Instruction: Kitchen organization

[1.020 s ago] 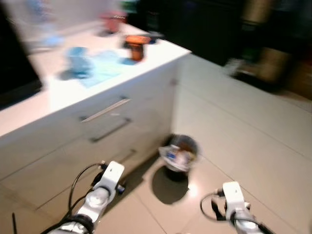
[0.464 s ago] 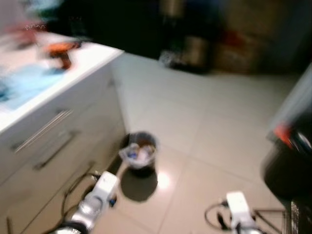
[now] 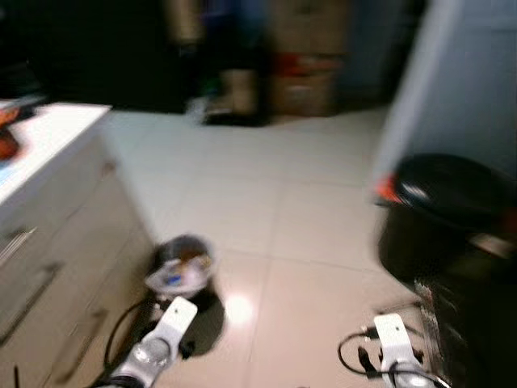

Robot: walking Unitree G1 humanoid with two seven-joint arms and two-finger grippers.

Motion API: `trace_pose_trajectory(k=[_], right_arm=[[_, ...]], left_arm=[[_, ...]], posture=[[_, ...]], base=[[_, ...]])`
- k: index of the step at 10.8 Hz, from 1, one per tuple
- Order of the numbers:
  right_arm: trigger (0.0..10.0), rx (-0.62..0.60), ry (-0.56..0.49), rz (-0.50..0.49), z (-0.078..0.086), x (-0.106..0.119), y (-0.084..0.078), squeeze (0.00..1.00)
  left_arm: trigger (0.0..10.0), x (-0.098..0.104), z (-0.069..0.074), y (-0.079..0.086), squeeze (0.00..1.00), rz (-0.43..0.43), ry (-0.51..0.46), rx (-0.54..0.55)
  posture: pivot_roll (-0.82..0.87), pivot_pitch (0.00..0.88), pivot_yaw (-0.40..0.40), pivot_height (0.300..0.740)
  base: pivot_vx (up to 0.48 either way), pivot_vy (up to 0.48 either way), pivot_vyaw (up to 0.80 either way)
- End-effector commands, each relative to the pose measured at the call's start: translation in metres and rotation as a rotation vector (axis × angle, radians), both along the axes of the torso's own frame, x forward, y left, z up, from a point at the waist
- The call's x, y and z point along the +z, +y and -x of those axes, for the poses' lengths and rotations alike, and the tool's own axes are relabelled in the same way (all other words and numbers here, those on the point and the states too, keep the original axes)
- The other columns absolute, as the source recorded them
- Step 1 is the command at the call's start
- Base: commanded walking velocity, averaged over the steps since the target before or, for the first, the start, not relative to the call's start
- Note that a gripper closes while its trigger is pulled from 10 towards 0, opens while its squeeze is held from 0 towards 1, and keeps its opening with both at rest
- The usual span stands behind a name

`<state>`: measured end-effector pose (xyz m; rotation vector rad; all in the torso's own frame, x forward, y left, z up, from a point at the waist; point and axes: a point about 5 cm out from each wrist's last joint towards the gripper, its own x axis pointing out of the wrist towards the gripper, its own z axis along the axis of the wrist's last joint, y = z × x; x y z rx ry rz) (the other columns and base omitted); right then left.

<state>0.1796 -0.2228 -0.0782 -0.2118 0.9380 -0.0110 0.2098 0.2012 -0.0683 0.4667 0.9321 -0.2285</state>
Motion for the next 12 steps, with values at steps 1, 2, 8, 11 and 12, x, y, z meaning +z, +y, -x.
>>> trace_pose_trajectory(k=[1, 2, 8, 11, 12], right_arm=[[10.0, -0.003, 0.005, -0.006, -0.001, 0.000, 0.002, 0.00], [10.0, -0.002, 0.018, 0.000, 0.003, -0.002, 0.000, 0.00], [10.0, 0.021, 0.046, 0.001, 0.007, -0.004, 0.002, 0.00], [10.0, 0.027, 0.049, 0.002, 0.009, -0.005, 0.003, 0.00], [10.0, 0.035, 0.058, -0.003, 0.011, -0.006, 0.004, 0.00]], left_arm=[[10.0, -0.001, 0.003, 0.006, 0.00, -0.021, 0.024, -0.012], [10.0, -0.002, 0.004, 0.006, 0.00, -0.035, 0.032, -0.031], [10.0, -0.004, 0.008, 0.004, 0.00, -0.061, 0.051, -0.068], [10.0, -0.006, 0.012, 0.005, 0.00, -0.071, 0.073, -0.084], [10.0, -0.007, 0.014, 0.006, 0.00, -0.074, 0.078, -0.083]], posture=[[-0.04, 0.000, 0.071, 0.740], [-0.04, 0.000, 0.073, 0.740], [-0.04, 0.000, 0.074, 0.740], [-0.04, 0.000, 0.076, 0.740], [-0.04, 0.000, 0.075, 0.740]], base=[[0.000, 0.000, -0.64], [0.000, 0.000, 0.00], [0.000, 0.000, -0.41], [0.000, 0.000, -0.41], [0.000, 0.000, 0.00]])
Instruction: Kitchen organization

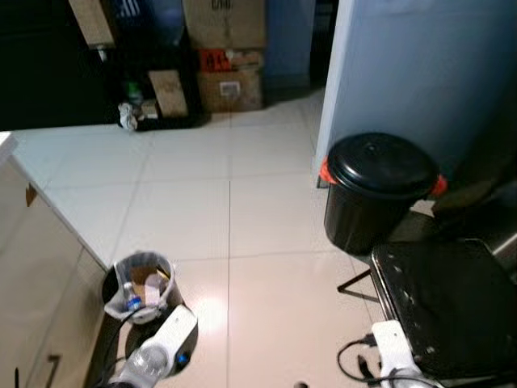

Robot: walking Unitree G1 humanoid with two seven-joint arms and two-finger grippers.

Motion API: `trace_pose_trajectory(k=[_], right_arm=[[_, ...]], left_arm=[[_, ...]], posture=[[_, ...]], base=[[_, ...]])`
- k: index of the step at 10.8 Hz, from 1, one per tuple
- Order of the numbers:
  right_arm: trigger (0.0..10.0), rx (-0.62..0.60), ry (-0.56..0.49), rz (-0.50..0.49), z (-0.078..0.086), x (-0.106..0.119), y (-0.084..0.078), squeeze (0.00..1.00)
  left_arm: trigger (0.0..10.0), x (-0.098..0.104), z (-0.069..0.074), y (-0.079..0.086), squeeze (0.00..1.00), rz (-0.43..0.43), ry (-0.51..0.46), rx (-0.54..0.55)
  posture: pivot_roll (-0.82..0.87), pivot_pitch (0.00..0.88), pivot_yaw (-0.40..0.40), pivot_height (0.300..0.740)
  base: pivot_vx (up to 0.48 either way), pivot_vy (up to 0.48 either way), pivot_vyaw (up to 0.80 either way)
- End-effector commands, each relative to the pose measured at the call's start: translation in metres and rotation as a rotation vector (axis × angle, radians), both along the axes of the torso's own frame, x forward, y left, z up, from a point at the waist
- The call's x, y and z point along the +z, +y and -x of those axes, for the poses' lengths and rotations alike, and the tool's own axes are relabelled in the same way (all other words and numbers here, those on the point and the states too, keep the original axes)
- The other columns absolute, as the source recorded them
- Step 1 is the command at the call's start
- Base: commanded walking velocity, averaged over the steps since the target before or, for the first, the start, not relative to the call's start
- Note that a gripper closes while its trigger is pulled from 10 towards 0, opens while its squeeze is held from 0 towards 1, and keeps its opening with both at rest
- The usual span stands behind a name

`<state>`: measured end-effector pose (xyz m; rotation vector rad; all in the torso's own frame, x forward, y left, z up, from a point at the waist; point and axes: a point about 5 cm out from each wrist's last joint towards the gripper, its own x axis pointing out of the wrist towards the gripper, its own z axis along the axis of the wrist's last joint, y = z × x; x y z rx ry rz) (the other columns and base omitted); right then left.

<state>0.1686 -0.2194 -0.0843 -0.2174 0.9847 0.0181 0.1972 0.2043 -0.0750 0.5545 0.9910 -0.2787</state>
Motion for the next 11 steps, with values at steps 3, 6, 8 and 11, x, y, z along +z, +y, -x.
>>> trace_pose_trajectory(k=[3, 6, 8, 11], right_arm=[[10.0, 0.029, 0.025, -0.001, 0.002, -0.002, 0.002, 0.00], [10.0, 0.016, 0.028, -0.030, 0.000, -0.001, 0.005, 0.00], [10.0, 0.065, 0.022, -0.027, -0.008, 0.002, 0.004, 0.00], [10.0, 0.040, 0.038, -0.014, -0.005, 0.001, 0.002, 0.00]], left_arm=[[10.0, -0.003, 0.006, 0.006, 0.00, -0.035, 0.032, -0.016], [10.0, -0.003, 0.006, 0.005, 0.00, -0.032, 0.023, 0.000], [10.0, -0.003, 0.006, 0.005, 0.00, -0.006, 0.014, 0.098], [10.0, -0.006, 0.012, 0.006, 0.00, -0.026, 0.040, 0.046]], posture=[[-0.04, 0.000, 0.073, 0.740], [-0.06, 0.000, 0.052, 0.740], [-0.06, 0.000, 0.033, 0.740], [-0.04, 0.000, 0.060, 0.740]], base=[[0.000, 0.000, 0.00], [0.000, 0.000, 0.00], [0.000, 0.000, 0.00], [0.000, 0.000, 0.00]])
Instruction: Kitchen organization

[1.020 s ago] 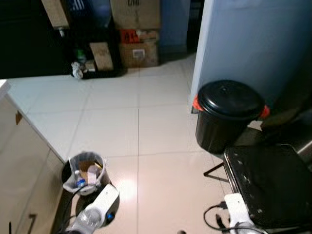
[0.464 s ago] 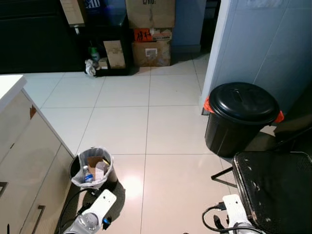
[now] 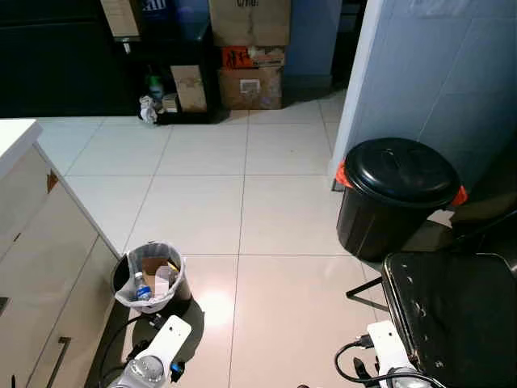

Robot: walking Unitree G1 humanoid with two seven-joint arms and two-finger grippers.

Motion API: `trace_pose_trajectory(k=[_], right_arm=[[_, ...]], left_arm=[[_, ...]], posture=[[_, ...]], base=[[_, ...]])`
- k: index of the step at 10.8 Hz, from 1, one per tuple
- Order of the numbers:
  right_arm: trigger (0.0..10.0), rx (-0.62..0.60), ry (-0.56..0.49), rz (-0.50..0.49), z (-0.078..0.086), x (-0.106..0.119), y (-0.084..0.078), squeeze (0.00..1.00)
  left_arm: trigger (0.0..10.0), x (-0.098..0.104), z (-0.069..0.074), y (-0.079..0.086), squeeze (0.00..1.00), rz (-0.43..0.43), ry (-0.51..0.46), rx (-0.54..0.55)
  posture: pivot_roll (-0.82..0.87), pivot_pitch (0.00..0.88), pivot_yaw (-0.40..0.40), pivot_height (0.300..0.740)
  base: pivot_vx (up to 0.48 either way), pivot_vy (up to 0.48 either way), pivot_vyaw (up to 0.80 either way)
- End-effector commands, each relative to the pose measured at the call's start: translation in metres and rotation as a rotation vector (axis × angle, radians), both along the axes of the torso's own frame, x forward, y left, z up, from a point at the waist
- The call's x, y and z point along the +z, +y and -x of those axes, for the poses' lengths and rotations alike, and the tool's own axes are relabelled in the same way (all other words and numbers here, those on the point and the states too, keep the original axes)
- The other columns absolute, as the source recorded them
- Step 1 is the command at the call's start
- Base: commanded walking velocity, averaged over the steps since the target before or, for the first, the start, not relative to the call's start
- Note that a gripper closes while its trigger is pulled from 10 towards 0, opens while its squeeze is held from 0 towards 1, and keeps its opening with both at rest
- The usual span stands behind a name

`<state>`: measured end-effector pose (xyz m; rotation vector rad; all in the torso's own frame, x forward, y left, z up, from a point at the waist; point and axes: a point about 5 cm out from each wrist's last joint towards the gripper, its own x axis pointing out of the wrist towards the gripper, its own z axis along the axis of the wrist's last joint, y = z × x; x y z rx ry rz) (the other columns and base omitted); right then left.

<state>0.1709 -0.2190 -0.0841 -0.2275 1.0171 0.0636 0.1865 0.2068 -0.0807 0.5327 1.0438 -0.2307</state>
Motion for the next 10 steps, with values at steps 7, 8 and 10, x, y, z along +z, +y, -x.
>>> trace_pose_trajectory(k=[7, 8, 10], right_arm=[[10.0, 0.003, 0.029, 0.020, -0.010, 0.003, 0.003, 0.00], [10.0, 0.001, 0.028, 0.022, -0.009, 0.002, 0.003, 0.00], [10.0, 0.006, 0.040, 0.024, -0.004, 0.000, 0.004, 0.00]], left_arm=[[10.0, -0.001, 0.005, 0.010, 0.00, 0.016, 0.032, 0.079], [10.0, -0.003, 0.008, 0.006, 0.00, 0.013, 0.044, 0.071], [10.0, -0.004, 0.009, 0.004, 0.00, 0.017, 0.048, 0.058]], posture=[[-0.05, 0.000, 0.050, 0.740], [-0.05, 0.000, 0.048, 0.740], [-0.05, 0.000, 0.049, 0.740]], base=[[0.000, 0.000, 0.00], [0.000, 0.000, 0.00], [0.000, 0.000, 0.00]])
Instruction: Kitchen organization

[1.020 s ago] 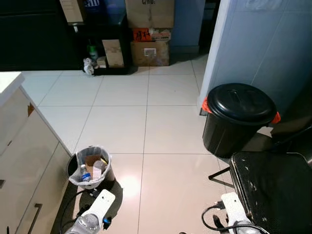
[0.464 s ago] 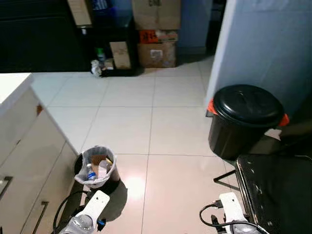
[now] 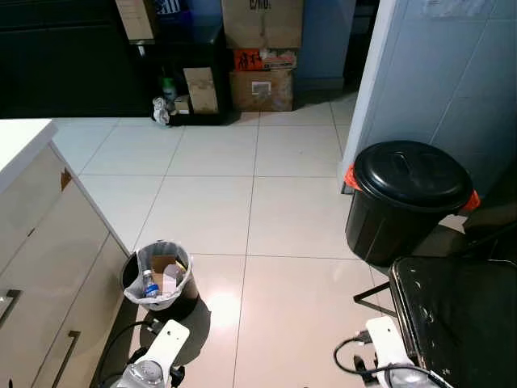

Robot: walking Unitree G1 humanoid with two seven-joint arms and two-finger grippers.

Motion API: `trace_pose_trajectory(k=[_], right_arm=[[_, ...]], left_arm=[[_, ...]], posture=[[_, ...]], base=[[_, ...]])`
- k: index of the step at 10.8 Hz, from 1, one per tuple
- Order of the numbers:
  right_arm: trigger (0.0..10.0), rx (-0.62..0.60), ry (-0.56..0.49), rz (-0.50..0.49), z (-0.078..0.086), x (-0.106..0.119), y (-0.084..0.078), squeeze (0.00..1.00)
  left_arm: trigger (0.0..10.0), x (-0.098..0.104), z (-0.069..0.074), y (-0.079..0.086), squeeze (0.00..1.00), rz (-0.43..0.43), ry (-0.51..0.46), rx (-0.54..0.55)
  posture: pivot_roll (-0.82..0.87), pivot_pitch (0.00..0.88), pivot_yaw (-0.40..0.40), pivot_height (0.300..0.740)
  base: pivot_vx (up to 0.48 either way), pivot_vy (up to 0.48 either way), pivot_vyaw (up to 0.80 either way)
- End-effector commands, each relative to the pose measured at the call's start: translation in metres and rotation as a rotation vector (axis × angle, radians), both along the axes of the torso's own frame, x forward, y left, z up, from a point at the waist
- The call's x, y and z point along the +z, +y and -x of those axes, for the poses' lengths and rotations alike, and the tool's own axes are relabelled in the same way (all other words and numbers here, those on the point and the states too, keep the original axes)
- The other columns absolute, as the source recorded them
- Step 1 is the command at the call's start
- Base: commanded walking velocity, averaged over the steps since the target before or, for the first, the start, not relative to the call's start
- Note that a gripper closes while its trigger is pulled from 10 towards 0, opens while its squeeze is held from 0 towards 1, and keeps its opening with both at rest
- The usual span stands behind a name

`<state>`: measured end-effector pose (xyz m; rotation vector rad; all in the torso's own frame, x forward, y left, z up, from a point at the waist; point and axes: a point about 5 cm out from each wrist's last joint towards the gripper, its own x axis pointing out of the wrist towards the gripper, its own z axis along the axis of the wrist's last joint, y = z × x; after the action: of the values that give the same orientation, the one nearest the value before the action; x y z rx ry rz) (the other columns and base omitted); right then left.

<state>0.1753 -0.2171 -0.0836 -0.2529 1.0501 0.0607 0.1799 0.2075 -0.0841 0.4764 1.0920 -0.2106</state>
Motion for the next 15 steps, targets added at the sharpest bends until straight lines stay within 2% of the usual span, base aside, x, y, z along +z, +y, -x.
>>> trace_pose_trajectory(k=[1, 6, 9, 15], right_arm=[[10.0, 0.013, 0.020, -0.001, 0.0036, -0.0029, 0.0054, 0.00], [10.0, 0.026, 0.029, -0.005, 0.0054, -0.0040, 0.0071, 0.00], [10.0, 0.015, 0.040, -0.015, 0.0083, -0.0053, 0.0072, 0.00], [10.0, 0.018, 0.058, -0.010, 0.0133, -0.0069, 0.0045, 0.00]], left_arm=[[10.0, -0.0003, 0.0032, 0.0065, 0.00, -0.020, 0.012, 0.000], [10.0, -0.0024, 0.0091, 0.0089, 0.00, -0.030, 0.031, -0.020], [10.0, -0.0012, 0.0053, 0.0063, 0.00, -0.020, 0.026, -0.028], [10.0, -0.0032, 0.0094, 0.0062, 0.00, -0.032, 0.035, -0.025]], posture=[[-0.04, 0.000, 0.049, 0.740], [-0.04, 0.000, 0.057, 0.740], [-0.05, 0.000, 0.059, 0.740], [-0.05, 0.000, 0.055, 0.740]], base=[[0.000, 0.000, 0.00], [0.000, 0.000, 0.00], [0.000, 0.000, 0.00], [0.000, 0.000, 0.00]])
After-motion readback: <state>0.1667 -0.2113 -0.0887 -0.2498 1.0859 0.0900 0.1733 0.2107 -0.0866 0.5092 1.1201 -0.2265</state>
